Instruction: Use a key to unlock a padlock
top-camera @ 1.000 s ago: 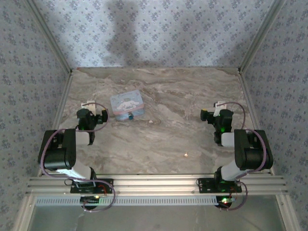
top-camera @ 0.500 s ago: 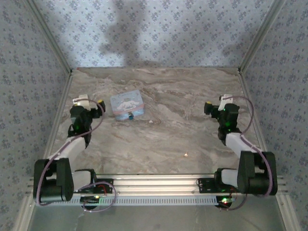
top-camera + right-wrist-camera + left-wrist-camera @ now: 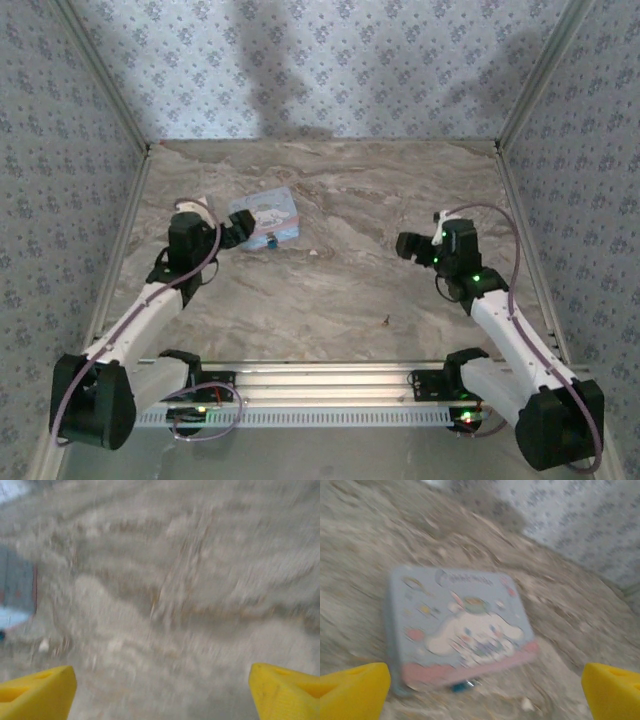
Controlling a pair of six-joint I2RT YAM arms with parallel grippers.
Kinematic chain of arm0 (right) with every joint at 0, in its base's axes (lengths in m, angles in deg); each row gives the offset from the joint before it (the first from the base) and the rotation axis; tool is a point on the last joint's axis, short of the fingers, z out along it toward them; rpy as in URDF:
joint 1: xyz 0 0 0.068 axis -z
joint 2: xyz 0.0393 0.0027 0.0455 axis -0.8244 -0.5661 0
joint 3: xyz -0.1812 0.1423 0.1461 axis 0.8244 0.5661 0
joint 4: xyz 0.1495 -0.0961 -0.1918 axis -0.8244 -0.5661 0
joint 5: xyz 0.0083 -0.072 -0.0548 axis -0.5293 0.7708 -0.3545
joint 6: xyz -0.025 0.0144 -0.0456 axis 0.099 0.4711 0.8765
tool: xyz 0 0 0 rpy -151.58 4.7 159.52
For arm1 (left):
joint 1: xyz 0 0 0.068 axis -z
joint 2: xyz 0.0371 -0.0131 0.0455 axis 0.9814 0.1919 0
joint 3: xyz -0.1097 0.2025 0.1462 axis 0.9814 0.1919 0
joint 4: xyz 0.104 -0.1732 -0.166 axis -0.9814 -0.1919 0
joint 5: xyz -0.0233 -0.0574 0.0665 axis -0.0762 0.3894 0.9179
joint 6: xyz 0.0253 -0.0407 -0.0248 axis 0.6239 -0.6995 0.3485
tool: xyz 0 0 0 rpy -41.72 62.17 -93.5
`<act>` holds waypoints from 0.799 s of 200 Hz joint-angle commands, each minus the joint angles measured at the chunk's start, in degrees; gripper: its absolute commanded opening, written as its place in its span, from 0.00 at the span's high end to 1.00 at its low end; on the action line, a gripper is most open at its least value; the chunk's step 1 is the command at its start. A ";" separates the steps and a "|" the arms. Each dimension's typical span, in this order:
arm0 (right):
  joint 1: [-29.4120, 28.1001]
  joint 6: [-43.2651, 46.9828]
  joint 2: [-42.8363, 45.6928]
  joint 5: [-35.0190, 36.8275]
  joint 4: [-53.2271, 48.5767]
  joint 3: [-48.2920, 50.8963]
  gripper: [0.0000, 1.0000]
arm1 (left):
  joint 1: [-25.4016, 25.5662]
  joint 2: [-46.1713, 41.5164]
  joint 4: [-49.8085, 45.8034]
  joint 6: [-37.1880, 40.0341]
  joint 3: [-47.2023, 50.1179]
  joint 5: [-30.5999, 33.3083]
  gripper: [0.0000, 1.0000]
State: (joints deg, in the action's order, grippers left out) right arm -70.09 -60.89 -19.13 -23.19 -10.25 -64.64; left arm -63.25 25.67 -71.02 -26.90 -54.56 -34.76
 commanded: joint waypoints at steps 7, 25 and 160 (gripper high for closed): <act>-7.02 -10.64 1.65 -0.10 -18.63 -0.72 0.15 | 8.16 -1.59 -1.42 -5.67 1.44 3.58 0.02; -12.69 -16.36 1.40 -0.47 -22.55 0.76 0.19 | 12.63 -0.50 -0.04 -6.16 1.08 5.60 0.02; -29.15 -35.39 -16.50 4.86 -21.09 0.38 0.47 | 23.03 14.73 10.66 -4.70 -4.38 5.32 0.02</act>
State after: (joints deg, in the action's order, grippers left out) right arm -98.59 -92.80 -33.97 -19.71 -31.21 -63.17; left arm -40.61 39.84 -63.05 -31.89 -56.76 -29.16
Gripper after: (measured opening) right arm 0.545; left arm 0.979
